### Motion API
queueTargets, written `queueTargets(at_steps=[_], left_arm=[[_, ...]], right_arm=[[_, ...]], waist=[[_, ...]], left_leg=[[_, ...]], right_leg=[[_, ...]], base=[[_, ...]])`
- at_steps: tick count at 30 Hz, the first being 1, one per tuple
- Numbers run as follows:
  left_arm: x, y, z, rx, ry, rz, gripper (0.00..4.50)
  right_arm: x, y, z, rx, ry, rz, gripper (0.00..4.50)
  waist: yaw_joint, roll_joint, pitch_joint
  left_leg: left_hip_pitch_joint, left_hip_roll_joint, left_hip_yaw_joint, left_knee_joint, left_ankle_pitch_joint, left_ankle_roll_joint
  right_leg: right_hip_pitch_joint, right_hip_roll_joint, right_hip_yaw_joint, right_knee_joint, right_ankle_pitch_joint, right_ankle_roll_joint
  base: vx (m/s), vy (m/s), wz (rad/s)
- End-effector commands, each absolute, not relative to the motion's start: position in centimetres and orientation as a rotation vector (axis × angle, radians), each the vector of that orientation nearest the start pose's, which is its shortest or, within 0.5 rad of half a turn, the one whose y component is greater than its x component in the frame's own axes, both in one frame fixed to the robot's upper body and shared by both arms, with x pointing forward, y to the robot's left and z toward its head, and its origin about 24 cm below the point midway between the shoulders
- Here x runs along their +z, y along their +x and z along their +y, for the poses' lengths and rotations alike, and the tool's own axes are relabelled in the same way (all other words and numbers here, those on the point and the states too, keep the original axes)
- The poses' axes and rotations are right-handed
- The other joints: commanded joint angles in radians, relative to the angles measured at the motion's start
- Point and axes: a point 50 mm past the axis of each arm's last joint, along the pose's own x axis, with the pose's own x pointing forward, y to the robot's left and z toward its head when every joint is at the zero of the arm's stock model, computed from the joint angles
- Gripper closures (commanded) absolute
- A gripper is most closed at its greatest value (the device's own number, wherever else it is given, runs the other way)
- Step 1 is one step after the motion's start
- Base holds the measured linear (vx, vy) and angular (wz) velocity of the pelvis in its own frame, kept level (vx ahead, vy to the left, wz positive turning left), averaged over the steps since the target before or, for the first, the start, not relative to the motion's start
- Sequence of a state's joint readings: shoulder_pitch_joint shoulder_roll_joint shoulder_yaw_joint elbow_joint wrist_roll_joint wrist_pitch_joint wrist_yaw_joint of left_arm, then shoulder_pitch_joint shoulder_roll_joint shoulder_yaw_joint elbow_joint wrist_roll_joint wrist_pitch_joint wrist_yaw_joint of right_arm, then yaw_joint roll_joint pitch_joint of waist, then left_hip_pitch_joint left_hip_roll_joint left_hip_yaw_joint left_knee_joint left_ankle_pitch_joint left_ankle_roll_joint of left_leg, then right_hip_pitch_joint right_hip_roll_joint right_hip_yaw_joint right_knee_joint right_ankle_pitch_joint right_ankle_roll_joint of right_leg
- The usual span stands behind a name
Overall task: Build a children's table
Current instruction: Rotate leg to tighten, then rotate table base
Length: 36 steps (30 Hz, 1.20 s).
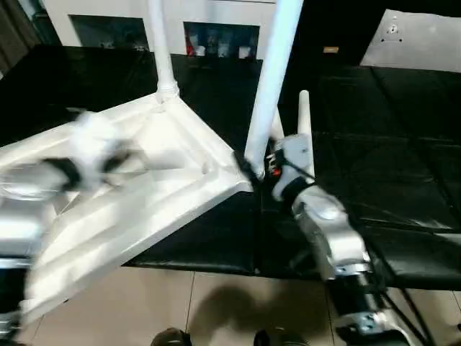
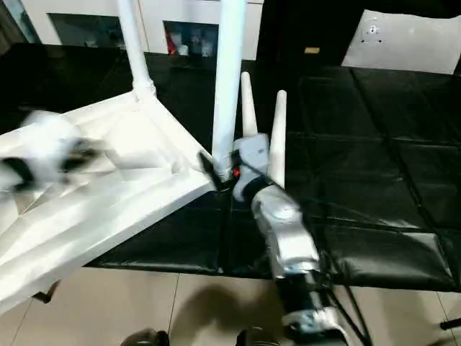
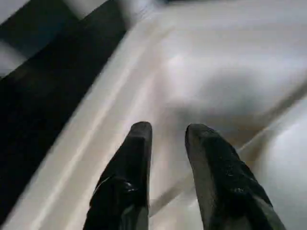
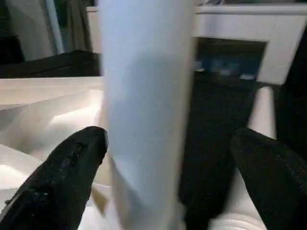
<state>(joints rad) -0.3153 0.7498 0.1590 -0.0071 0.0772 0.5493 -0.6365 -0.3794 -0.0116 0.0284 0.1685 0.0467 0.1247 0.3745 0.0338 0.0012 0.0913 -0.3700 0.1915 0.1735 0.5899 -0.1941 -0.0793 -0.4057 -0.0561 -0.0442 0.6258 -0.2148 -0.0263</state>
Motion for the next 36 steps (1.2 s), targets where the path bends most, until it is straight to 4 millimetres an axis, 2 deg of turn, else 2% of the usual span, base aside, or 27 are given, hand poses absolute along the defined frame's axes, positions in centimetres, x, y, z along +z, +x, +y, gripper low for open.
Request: queueTargets(at_steps=[1, 3, 5, 6, 7, 8, 9, 10, 11, 12, 15, 16, 19, 25, 26, 28, 30, 32, 34, 36], left_arm=[[14.9, 27.8, 31.9, -0.081, 0.665, 0.435, 3.33], [14.7, 27.5, 32.5, -0.052, 0.67, 0.456, 3.54], [14.5, 27.0, 33.3, 0.001, 0.687, 0.485, 3.6], [14.2, 26.3, 34.4, 0.066, 0.731, 0.537, 3.74], [14.1, 26.1, 34.7, 0.076, 0.739, 0.55, 3.97], [14.0, 26.0, 34.8, 0.084, 0.746, 0.56, 3.97], [14.0, 25.9, 34.9, 0.085, 0.747, 0.563, 3.98], [13.6, 25.4, 35.4, 0.103, 0.762, 0.604, 3.98], [13.5, 25.4, 35.5, 0.103, 0.766, 0.612, 4.25], [13.0, 25.0, 35.8, 0.1, 0.764, 0.655, 4.39], [12.1, 24.4, 35.8, 0.067, 0.741, 0.723, 4.43], [11.5, 24.2, 35.7, 0.044, 0.716, 0.742, 4.46], [10.6, 23.7, 35.5, -0.005, 0.689, 0.781, 4.46], [9.0, 23.1, 34.5, -0.148, 0.626, 0.843, 4.46], [8.7, 22.8, 33.9, -0.203, 0.601, 0.858, 4.46], [8.4, 22.5, 32.8, -0.292, 0.55, 0.865, 4.46], [8.3, 22.4, 32.5, -0.323, 0.536, 0.871, 4.46], [8.1, 22.1, 31.8, -0.394, 0.504, 0.888, 4.46], [8.1, 21.8, 30.7, -0.498, 0.465, 0.894, 4.46], [8.3, 21.5, 29.6, -0.588, 0.415, 0.883, 4.46]], right_arm=[[11.0, 30.8, -10.1, 0.495, -0.002, -0.148, 0.0], [11.5, 30.5, -10.2, 0.499, -0.009, -0.181, 0.0], [12.2, 29.8, -10.0, 0.521, -0.018, -0.229, 0.0], [12.9, 28.5, -9.1, 0.619, -0.028, -0.272, 0.0], [13.0, 28.2, -8.9, 0.645, -0.032, -0.277, 0.0], [13.1, 27.9, -8.7, 0.666, -0.035, -0.28, 0.0], [13.1, 27.8, -8.7, 0.673, -0.036, -0.28, 0.0], [12.9, 26.7, -7.8, 0.782, -0.05, -0.253, 0.0], [12.8, 26.5, -7.7, 0.803, -0.053, -0.242, 0.0], [12.1, 25.5, -7.0, 0.908, -0.074, -0.174, 0.0], [10.5, 24.4, -6.3, 1.036, -0.153, -0.045, 0.0], [9.4, 24.2, -6.3, 1.058, -0.197, 0.052, 0.0], [8.1, 24.0, -6.5, 1.081, -0.242, 0.187, 0.0], [7.1, 24.6, -6.7, 1.084, -0.308, 0.316, 0.0], [6.8, 25.0, -6.5, 1.071, -0.315, 0.339, 0.0], [6.4, 26.1, -6.0, 1.02, -0.275, 0.38, 0.0], [6.3, 26.7, -5.8, 1.002, -0.274, 0.382, 0.0], [5.9, 27.4, -5.5, 0.974, -0.281, 0.393, 0.0], [5.6, 28.2, -5.2, 0.955, -0.273, 0.39, 0.0], [5.5, 29.0, -4.8, 0.93, -0.27, 0.377, 0.0]], waist=[[0.0, 0.022, -0.062], [0.0, 0.027, -0.06], [0.003, 0.028, -0.053], [0.004, 0.031, -0.051], [0.003, 0.028, -0.051], [0.003, 0.028, -0.05], [0.002, 0.029, -0.05], [0.002, 0.029, -0.049], [0.002, 0.028, -0.045], [0.002, 0.028, -0.045], [0.002, 0.028, -0.045], [0.002, 0.028, -0.044], [0.003, 0.025, -0.046], [0.005, 0.026, -0.048], [0.006, 0.029, -0.048], [0.003, 0.025, -0.047], [0.004, 0.026, -0.049], [0.003, 0.029, -0.051], [0.005, 0.025, -0.051], [0.005, 0.028, -0.049]], left_leg=[[0.011, 0.027, -0.012, -0.07, -0.089, 0.021], [0.016, 0.03, -0.014, -0.073, -0.102, 0.021], [0.019, 0.033, -0.012, -0.078, -0.159, 0.011], [0.018, 0.033, -0.013, -0.079, -0.17, 0.009], [0.015, 0.034, -0.016, -0.08, -0.181, 0.011], [0.016, 0.034, -0.017, -0.083, -0.191, 0.014], [0.017, 0.034, -0.018, -0.084, -0.198, 0.012], [0.018, 0.033, -0.017, -0.083, -0.212, 0.011], [0.014, 0.034, -0.019, -0.086, -0.219, 0.01], [0.016, 0.034, -0.02, -0.088, -0.225, 0.01], [0.016, 0.035, -0.021, -0.088, -0.231, 0.01], [0.015, 0.034, -0.021, -0.088, -0.23, 0.009], [0.015, 0.034, -0.02, -0.086, -0.219, 0.008], [0.016, 0.035, -0.02, -0.085, -0.205, 0.006], [0.016, 0.035, -0.02, -0.085, -0.207, 0.004], [0.017, 0.034, -0.018, -0.084, -0.212, -0.002], [0.018, 0.035, -0.018, -0.083, -0.203, -0.005], [0.018, 0.034, -0.017, -0.081, -0.173, -0.01], [0.019, 0.034, -0.016, -0.082, -0.175, -0.01], [0.019, 0.035, -0.016, -0.084, -0.181, -0.015]], right_leg=[[0.056, -0.06, 0.048, -0.055, 0.089, -0.193], [0.05, -0.062, 0.047, -0.058, 0.072, -0.195], [0.043, -0.063, 0.049, -0.066, -0.004, -0.204], [0.045, -0.063, 0.049, -0.066, -0.016, -0.199], [0.048, -0.064, 0.05, -0.067, -0.026, -0.178], [0.045, -0.063, 0.05, -0.071, -0.044, -0.169], [0.043, -0.064, 0.05, -0.071, -0.056, -0.172], [0.042, -0.063, 0.051, -0.074, -0.074, -0.179], [0.042, -0.064, 0.052, -0.074, -0.087, -0.173], [0.043, -0.063, 0.052, -0.076, -0.098, -0.17], [0.041, -0.064, 0.053, -0.079, -0.111, -0.173], [0.04, -0.064, 0.053, -0.079, -0.116, -0.177], [0.042, -0.068, 0.056, -0.079, -0.111, -0.185], [0.041, -0.069, 0.055, -0.075, -0.083, -0.199], [0.041, -0.071, 0.055, -0.075, -0.084, -0.202], [0.039, -0.072, 0.056, -0.076, -0.084, -0.217], [0.041, -0.071, 0.056, -0.073, -0.075, -0.218], [0.04, -0.069, 0.054, -0.066, -0.025, -0.23], [0.041, -0.07, 0.054, -0.067, -0.026, -0.23], [0.04, -0.071, 0.054, -0.067, -0.034, -0.232]], base=[[0.0, 0.0, 0.0], [0.0, 0.0, 0.0], [0.0, 0.0, 0.0], [0.0, 0.0, 0.0], [0.0, 0.0, 0.0], [0.0, 0.0, 0.0], [0.0, 0.0, 0.0], [0.0, 0.0, 0.0], [0.0, 0.0, 0.0], [0.0, 0.0, 0.0], [0.0, 0.0, 0.0], [0.0, 0.0, 0.0], [0.0, 0.0, 0.0], [0.0, 0.0, 0.0], [0.0, 0.0, 0.0], [0.0, 0.0, 0.0], [0.0, 0.0, 0.0], [0.0, 0.0, 0.0], [0.0, 0.0, 0.0], [0.0, 0.0, 0.0]])
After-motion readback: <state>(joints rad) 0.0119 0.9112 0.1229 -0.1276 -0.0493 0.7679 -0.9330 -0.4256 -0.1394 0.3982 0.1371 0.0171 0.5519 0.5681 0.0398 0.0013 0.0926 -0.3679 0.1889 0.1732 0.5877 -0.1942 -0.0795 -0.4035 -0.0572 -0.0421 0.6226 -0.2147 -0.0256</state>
